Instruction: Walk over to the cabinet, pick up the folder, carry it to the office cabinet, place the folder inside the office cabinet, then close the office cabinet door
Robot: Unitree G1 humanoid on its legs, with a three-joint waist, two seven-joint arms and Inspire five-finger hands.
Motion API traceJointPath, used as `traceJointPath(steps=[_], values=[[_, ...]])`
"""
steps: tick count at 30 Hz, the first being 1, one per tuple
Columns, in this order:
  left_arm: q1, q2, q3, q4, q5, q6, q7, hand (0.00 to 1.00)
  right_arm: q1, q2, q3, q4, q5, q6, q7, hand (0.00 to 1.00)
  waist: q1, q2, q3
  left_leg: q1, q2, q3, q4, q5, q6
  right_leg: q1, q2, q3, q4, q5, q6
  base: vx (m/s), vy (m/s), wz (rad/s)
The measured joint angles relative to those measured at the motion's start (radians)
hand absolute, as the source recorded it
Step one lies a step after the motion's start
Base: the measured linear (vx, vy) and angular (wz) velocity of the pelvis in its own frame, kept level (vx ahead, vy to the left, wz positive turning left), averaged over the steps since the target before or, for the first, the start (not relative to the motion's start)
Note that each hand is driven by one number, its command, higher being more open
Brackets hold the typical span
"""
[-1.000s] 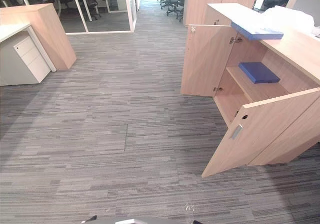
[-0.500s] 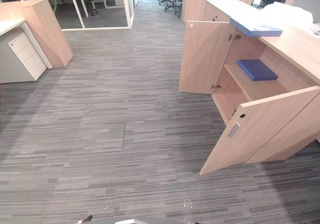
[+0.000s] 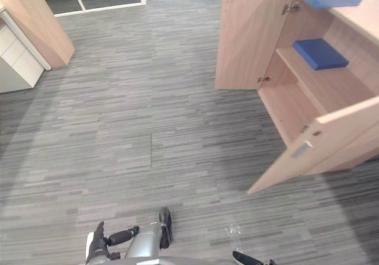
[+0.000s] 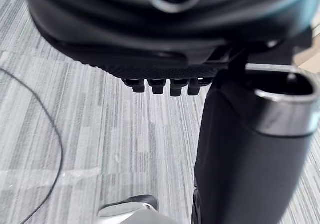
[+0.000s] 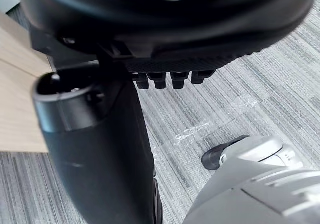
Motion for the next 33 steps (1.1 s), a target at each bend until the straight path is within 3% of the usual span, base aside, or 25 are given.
traceJointPath(steps=[1,2,3,4,5,6,7,8,9,10,11,13,14,15,17,18,20,23,25,26,27,28,29,31,33], values=[[-0.002,0.012,0.012,0.014,-0.016,0.000,-0.003,1.00,-0.013,0.008,-0.033,0.042,-0.001,0.000,-0.001,1.00,0.009,-0.029,-0.020,0.002,-0.037,0.029,0.074,0.129,0.000,0.050,-0.078,0.006,-0.010,-0.047,0.001,0.71,0.639,-0.64],[0.000,0.017,0.014,0.021,-0.018,0.001,-0.006,1.00,-0.018,0.010,-0.051,0.065,-0.002,0.001,0.001,1.00,0.018,-0.056,-0.040,0.002,-0.067,0.045,0.107,0.127,0.003,0.055,-0.118,0.017,0.000,-0.050,0.000,0.61,0.490,-0.78],[-0.007,0.031,0.020,0.050,-0.019,0.013,-0.005,1.00,-0.042,0.032,-0.079,0.091,-0.002,0.000,0.017,1.00,0.016,-0.083,-0.058,0.019,-0.106,0.081,0.160,0.075,0.079,0.025,-0.176,0.012,0.101,-0.024,0.041,0.56,0.435,-0.66],[-0.004,0.045,0.018,0.077,-0.022,0.022,-0.008,1.00,-0.042,0.045,-0.110,0.092,-0.002,-0.002,0.030,1.00,0.004,-0.101,-0.075,0.060,-0.144,0.112,0.186,0.024,0.123,-0.012,-0.222,0.019,0.248,0.011,0.067,0.58,0.429,-0.53],[-0.003,0.050,0.017,0.088,-0.024,0.022,-0.009,1.00,-0.042,0.048,-0.119,0.094,-0.002,0.002,0.033,1.00,0.003,-0.109,-0.080,0.092,-0.163,0.127,0.187,-0.002,0.139,-0.038,-0.240,0.026,0.335,0.038,0.060,0.60,0.460,-0.33],[0.000,0.053,0.016,0.097,-0.024,0.023,-0.011,1.00,-0.043,0.049,-0.123,0.094,-0.002,0.007,0.034,1.00,0.002,-0.116,-0.085,0.146,-0.188,0.149,0.176,-0.035,0.159,-0.087,-0.267,0.027,0.475,0.106,0.030,0.58,0.426,-0.44],[0.002,0.054,0.014,0.108,-0.026,0.023,-0.012,1.00,-0.047,0.048,-0.122,0.087,-0.002,0.006,0.035,1.00,0.001,-0.118,-0.086,0.221,-0.218,0.175,0.135,-0.063,0.176,-0.181,-0.308,0.002,0.703,0.198,-0.034,0.67,0.492,-0.42],[0.005,0.055,0.009,0.112,-0.041,0.024,-0.014,1.00,-0.058,0.041,-0.107,0.075,-0.002,0.003,0.034,1.00,-0.009,-0.115,-0.085,0.298,-0.248,0.181,0.080,-0.072,0.181,-0.264,-0.355,-0.090,0.888,0.227,-0.093,0.52,0.388,-0.29],[0.005,0.055,0.002,0.114,-0.046,0.024,-0.015,1.00,-0.062,0.035,-0.091,0.065,-0.002,0.002,0.033,1.00,-0.015,-0.109,-0.081,0.337,-0.258,0.179,0.052,-0.072,0.181,-0.292,-0.372,-0.146,0.944,0.216,-0.102,0.50,0.334,-0.20],[0.001,0.053,-0.028,0.123,-0.062,0.023,-0.015,1.00,-0.065,0.018,-0.041,0.044,-0.002,-0.006,0.028,1.00,-0.021,-0.082,-0.071,0.407,-0.261,0.177,-0.001,-0.072,0.181,-0.336,-0.363,-0.239,0.982,0.166,-0.094,0.45,0.269,-0.21],[-0.001,0.054,-0.057,0.129,-0.063,0.023,-0.016,1.00,-0.074,0.011,0.004,0.019,-0.002,-0.016,0.020,1.00,-0.019,-0.067,-0.067,0.453,-0.258,0.174,-0.044,-0.071,0.181,-0.371,-0.321,-0.300,0.944,0.107,-0.057,0.42,0.234,-0.20],[-0.012,0.064,-0.092,0.129,-0.060,0.022,-0.022,1.00,-0.081,0.026,0.057,-0.017,0.001,-0.041,0.011,1.00,-0.026,-0.065,-0.053,0.502,-0.260,0.159,-0.078,-0.071,0.181,-0.405,-0.232,-0.344,0.791,0.038,-0.010,0.37,0.125,0.04],[-0.020,0.068,-0.107,0.129,-0.051,0.022,-0.023,1.00,-0.085,0.039,0.078,-0.035,0.008,-0.054,0.008,1.00,-0.031,-0.064,-0.039,0.533,-0.260,0.148,-0.100,-0.072,0.179,-0.412,-0.156,-0.350,0.633,0.027,0.006,0.34,0.069,0.22],[-0.023,0.067,-0.109,0.128,-0.041,0.022,-0.023,1.00,-0.085,0.047,0.085,-0.042,0.009,-0.062,0.008,1.00,-0.031,-0.064,-0.037,0.546,-0.260,0.143,-0.114,-0.075,0.175,-0.419,-0.124,-0.353,0.548,0.030,0.009,0.31,0.047,0.31],[-0.028,0.068,-0.108,0.127,-0.015,0.019,-0.022,1.00,-0.088,0.075,0.097,-0.051,0.042,-0.076,0.009,1.00,-0.031,-0.074,-0.028,0.593,-0.269,0.126,-0.165,-0.083,0.164,-0.436,-0.062,-0.382,0.354,0.103,-0.014,0.27,0.023,0.35],[-0.027,0.066,-0.104,0.127,-0.008,0.021,-0.021,1.00,-0.084,0.078,0.094,-0.058,0.043,-0.075,0.012,1.00,-0.032,-0.077,-0.026,0.628,-0.269,0.108,-0.197,-0.088,0.156,-0.438,-0.050,-0.402,0.323,0.176,-0.059,0.29,-0.017,0.33],[-0.023,0.054,-0.094,0.128,0.000,0.027,-0.017,1.00,-0.100,0.071,0.093,-0.055,0.038,-0.070,0.017,1.00,-0.018,-0.065,-0.019,0.650,-0.225,0.115,-0.211,-0.115,0.114,-0.440,-0.050,-0.541,0.352,0.162,-0.093,0.35,-0.079,-0.04],[-0.008,0.056,-0.051,0.139,0.020,0.053,-0.022,1.00,-0.102,0.080,0.072,-0.038,0.039,-0.066,0.019,1.00,-0.018,-0.079,-0.013,0.692,-0.182,0.144,-0.199,-0.151,0.053,-0.405,-0.008,-0.593,0.307,0.133,-0.151,0.40,-0.176,-0.38],[0.005,0.044,0.015,0.142,0.034,0.067,-0.032,1.00,-0.080,0.097,0.032,-0.030,0.044,-0.062,0.016,1.00,-0.024,-0.079,-0.017,0.662,-0.108,0.170,0.010,-0.198,-0.021,-0.304,0.073,-0.584,0.201,0.128,-0.162,0.48,-0.290,-0.41],[0.007,0.037,0.041,0.137,0.040,0.067,-0.032,1.00,-0.073,0.103,0.025,-0.038,0.052,-0.060,0.012,1.00,-0.025,-0.080,-0.018,0.632,-0.084,0.176,0.117,-0.208,-0.027,-0.277,0.090,-0.572,0.174,0.130,-0.163,0.49,-0.286,-0.57],[0.015,0.017,0.098,0.123,0.039,0.067,-0.029,1.00,-0.052,0.106,0.023,-0.059,0.072,-0.062,0.008,1.00,-0.024,-0.070,-0.022,0.545,-0.018,0.191,0.386,-0.201,-0.016,-0.220,0.125,-0.540,0.120,0.131,-0.167,0.48,-0.213,-0.80],[0.026,-0.012,0.149,0.102,0.033,0.064,-0.026,1.00,-0.029,0.101,0.010,-0.080,0.078,-0.062,0.008,1.00,-0.021,-0.040,-0.038,0.464,0.058,0.197,0.628,-0.175,0.028,-0.169,0.169,-0.501,0.077,0.127,-0.175,0.58,-0.155,-1.00],[0.029,-0.035,0.180,0.079,0.020,0.061,-0.024,1.00,-0.022,0.093,0.002,-0.083,0.078,-0.060,0.006,1.00,-0.014,-0.024,-0.038,0.417,0.108,0.197,0.766,-0.164,0.051,-0.130,0.194,-0.466,0.057,0.121,-0.183,0.49,-0.059,-0.90],[0.030,-0.045,0.185,0.046,-0.022,0.056,-0.009,1.00,-0.026,0.089,-0.004,-0.076,0.079,-0.056,0.003,1.00,-0.007,-0.020,-0.028,0.345,0.155,0.188,0.943,-0.163,0.059,-0.055,0.210,-0.394,0.024,0.109,-0.186,0.46,0.007,-0.98],[0.031,-0.043,0.170,0.014,-0.034,0.047,0.003,1.00,-0.033,0.089,-0.003,-0.061,0.078,-0.053,0.000,1.00,-0.006,-0.028,-0.023,0.254,0.154,0.161,0.974,-0.175,0.050,-0.002,0.203,-0.331,-0.013,0.109,-0.185,0.40,0.027,-1.02]])
